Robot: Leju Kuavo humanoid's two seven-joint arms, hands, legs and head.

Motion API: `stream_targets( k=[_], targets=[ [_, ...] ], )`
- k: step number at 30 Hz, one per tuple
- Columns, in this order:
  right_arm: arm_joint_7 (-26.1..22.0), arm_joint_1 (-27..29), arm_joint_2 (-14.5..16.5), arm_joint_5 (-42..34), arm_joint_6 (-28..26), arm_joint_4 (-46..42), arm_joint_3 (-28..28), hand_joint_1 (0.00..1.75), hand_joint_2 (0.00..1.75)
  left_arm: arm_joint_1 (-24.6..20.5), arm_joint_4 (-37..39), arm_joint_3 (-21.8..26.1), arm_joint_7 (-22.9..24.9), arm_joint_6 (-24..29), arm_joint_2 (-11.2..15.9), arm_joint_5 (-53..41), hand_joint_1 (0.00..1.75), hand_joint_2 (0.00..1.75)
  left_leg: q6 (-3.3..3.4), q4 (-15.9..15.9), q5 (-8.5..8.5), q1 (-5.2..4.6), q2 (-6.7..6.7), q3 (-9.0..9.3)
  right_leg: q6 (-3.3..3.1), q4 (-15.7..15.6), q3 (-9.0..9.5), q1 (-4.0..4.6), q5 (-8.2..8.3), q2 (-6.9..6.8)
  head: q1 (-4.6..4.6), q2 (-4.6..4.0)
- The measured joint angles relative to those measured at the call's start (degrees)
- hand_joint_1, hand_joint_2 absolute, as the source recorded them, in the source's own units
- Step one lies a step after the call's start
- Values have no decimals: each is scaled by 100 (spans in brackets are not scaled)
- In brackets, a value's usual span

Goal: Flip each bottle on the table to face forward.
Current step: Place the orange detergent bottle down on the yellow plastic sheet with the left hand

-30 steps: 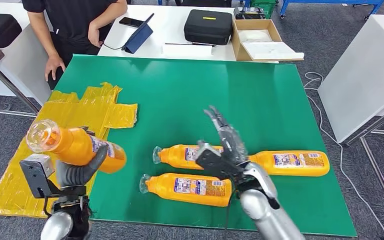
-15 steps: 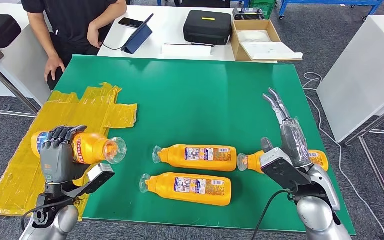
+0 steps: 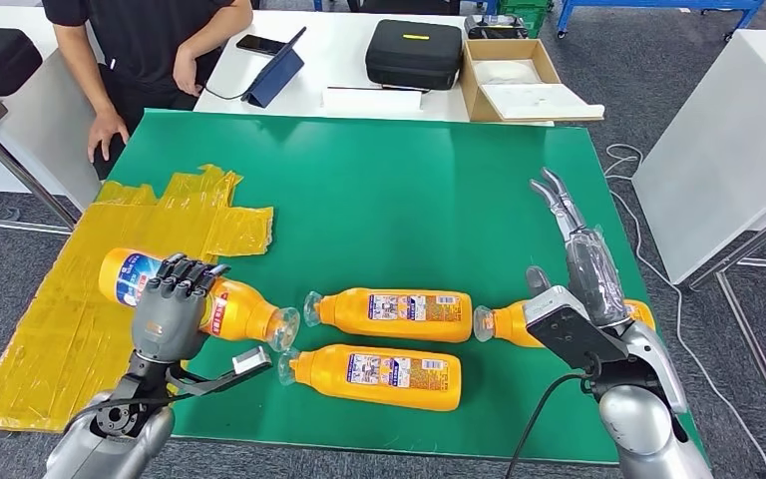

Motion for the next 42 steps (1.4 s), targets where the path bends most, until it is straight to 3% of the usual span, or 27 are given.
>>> stream_targets(
  k=[6,15,30,32,34,36,42],
  targets=[
    [-6,99,-30,46,-13,-2,3,0,0,-255,504,-306,46,-14,22,104,175,175,0,0,0,1,-3,0,0,-1,-2,0,0,-1,0,0],
    [-8,584,-7,425,-19,-224,-4,0,0,-901,1652,-735,553,-233,-62,-218,175,175,0,1,0,1,0,0,0,0,-2,0,0,0,-1,0],
    [-76,965,-44,619,56,-333,-5,0,0,-1822,2968,-301,1136,-561,-119,-389,172,175,0,1,2,2,0,0,0,1,-2,0,0,0,0,0],
    [-77,1001,-77,604,50,-334,-5,0,0,-1926,3080,-242,1132,-570,-132,-350,88,175,0,1,2,1,1,0,0,1,-2,0,0,0,-1,0],
    [-86,1041,-124,570,38,-335,-5,0,0,-2003,3170,-188,1109,-604,-152,-311,3,87,0,1,2,0,1,-1,0,1,-2,0,0,0,-1,0],
    [-109,1072,-183,528,18,-335,-5,0,0,-2066,3239,-153,1050,-680,-173,-297,0,0,0,2,2,-1,1,-1,0,0,-2,0,0,0,-1,0],
    [-136,1135,-347,415,-33,-345,-3,0,0,-2262,3473,-158,642,-905,-248,-264,0,0,0,2,2,-4,-1,-1,0,0,-1,0,1,0,0,0]
  ],
)
